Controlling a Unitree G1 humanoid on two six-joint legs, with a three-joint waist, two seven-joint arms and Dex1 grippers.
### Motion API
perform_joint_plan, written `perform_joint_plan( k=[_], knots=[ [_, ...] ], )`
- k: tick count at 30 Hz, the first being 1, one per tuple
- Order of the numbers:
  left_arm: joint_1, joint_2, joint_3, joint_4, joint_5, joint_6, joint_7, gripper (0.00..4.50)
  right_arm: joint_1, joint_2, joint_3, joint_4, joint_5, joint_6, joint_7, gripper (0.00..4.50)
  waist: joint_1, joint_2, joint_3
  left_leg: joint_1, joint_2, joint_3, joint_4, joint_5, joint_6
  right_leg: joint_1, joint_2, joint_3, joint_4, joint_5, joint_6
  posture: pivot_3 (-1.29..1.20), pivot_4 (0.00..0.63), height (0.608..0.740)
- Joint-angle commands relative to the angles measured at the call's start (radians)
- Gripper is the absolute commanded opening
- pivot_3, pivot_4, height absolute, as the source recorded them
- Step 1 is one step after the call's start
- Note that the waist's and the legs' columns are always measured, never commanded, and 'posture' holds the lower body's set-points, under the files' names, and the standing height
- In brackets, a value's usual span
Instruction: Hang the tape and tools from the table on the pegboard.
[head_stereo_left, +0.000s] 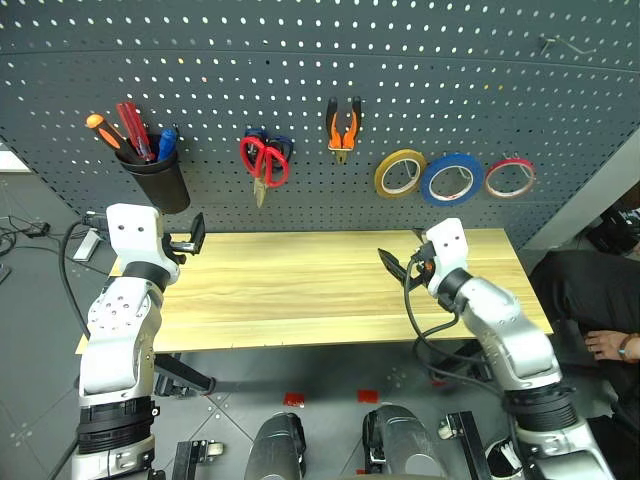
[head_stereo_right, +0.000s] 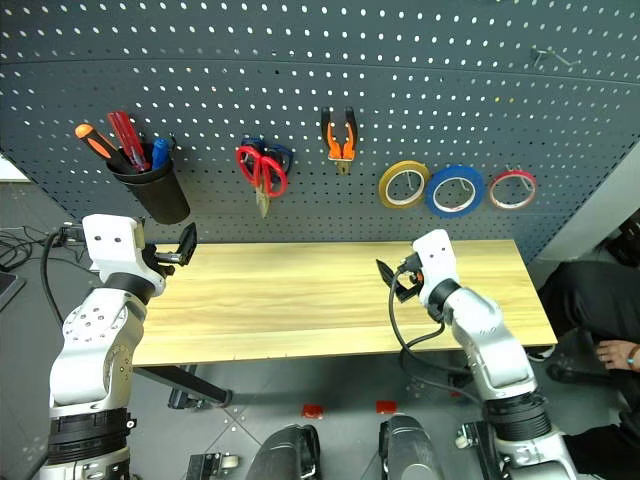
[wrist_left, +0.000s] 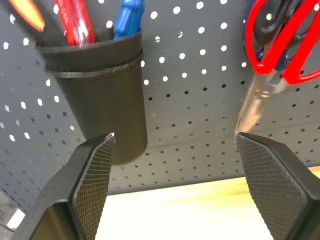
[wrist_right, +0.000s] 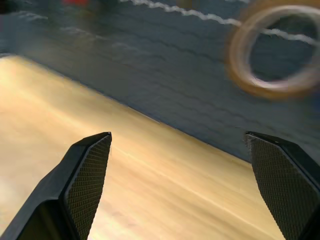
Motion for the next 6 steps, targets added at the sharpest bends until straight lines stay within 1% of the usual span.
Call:
perform_joint_plan(
  k=[1,4,6],
  knots=[
    [0.012,-0.017,0.039,0.010,-0.002,-0.039,0.019,4.05,0.041,0.021,-0.063,0.106,-0.079,-0.234,-0.106,4.50,0.000,0.001,-0.005,0.000,0.000,0.000,0.000,0.000,0.000,0.001,0.000,0.000,0.000,0.000,0.000,-0.13,0.103,0.740],
    [0.034,-0.032,0.031,0.031,0.021,-0.066,0.030,4.05,0.066,0.035,-0.086,0.183,-0.076,-0.314,-0.105,4.50,-0.001,0.001,-0.016,0.000,-0.001,0.001,0.000,0.000,0.000,0.001,0.000,0.001,-0.001,0.000,0.000,-0.13,0.091,0.740],
    [0.041,-0.039,0.030,0.048,0.033,-0.095,0.038,4.05,0.069,0.043,-0.106,0.215,-0.062,-0.331,-0.105,4.50,-0.001,0.001,-0.019,0.001,0.000,0.001,0.000,0.000,0.000,0.001,0.000,0.001,-0.001,0.000,0.000,-0.13,0.085,0.740]
  ],
)
